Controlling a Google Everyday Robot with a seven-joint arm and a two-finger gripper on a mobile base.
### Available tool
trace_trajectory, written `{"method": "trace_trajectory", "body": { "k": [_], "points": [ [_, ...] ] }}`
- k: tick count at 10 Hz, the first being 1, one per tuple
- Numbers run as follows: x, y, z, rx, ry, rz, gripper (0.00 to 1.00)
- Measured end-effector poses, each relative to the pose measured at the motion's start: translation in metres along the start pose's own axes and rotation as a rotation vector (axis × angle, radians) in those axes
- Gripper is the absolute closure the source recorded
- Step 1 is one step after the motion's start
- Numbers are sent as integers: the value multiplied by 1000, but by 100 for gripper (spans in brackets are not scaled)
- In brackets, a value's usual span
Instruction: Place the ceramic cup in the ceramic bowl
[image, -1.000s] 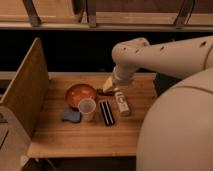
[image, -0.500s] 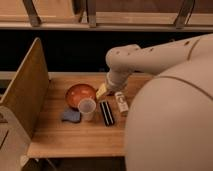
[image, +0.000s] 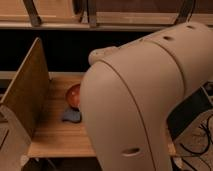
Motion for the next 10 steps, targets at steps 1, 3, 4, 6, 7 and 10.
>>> {"method": "trace_trajectory", "body": {
  "k": [1, 3, 4, 6, 7, 10],
  "points": [
    [1, -3, -1, 1, 1, 5, 20],
    [2, -2, -1, 2, 2, 1, 20],
    [4, -2, 1, 3, 10, -3, 20],
    [5, -1, 12, -10, 25, -1, 20],
    [2, 0, 19, -20, 32, 6, 20],
    [-6, -2, 37, -45, 58, 28, 20]
  ]
}}
